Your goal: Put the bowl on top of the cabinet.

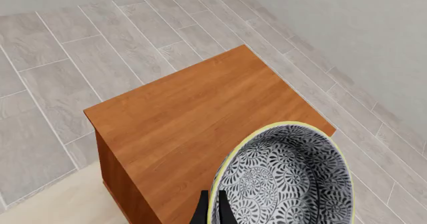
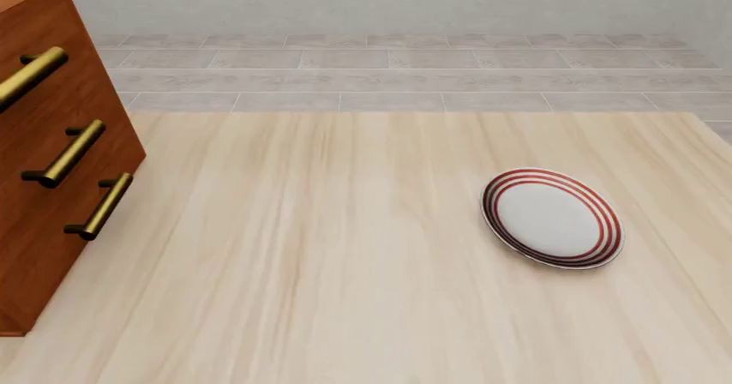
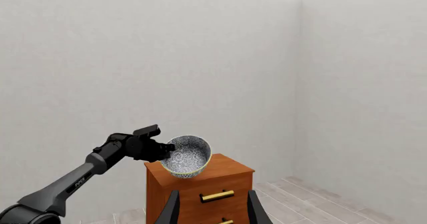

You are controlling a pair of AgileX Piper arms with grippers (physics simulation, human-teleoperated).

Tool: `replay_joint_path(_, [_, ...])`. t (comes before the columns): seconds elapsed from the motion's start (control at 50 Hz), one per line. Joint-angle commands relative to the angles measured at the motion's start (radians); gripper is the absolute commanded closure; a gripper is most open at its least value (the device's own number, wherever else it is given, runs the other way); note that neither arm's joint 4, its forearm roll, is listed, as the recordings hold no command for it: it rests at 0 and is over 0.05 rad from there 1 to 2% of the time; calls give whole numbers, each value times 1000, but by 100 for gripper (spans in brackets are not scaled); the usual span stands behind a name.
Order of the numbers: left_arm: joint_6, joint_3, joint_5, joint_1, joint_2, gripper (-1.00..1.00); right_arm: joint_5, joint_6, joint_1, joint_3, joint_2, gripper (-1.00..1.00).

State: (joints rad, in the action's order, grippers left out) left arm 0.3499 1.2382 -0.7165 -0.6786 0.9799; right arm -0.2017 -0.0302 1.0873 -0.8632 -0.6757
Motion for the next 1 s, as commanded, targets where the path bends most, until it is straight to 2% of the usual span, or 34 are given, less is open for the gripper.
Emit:
replay_joint_path(0.02, [2, -21, 33, 2, 12, 100, 1, -3, 1, -1, 1, -100])
replay_joint_path(0.3, [-3, 10, 55, 9, 64, 100, 0, -3, 0, 0, -1, -100])
replay_joint_path(1.0, [16, 1, 114, -6, 132, 100, -10, -7, 2, 11, -15, -100])
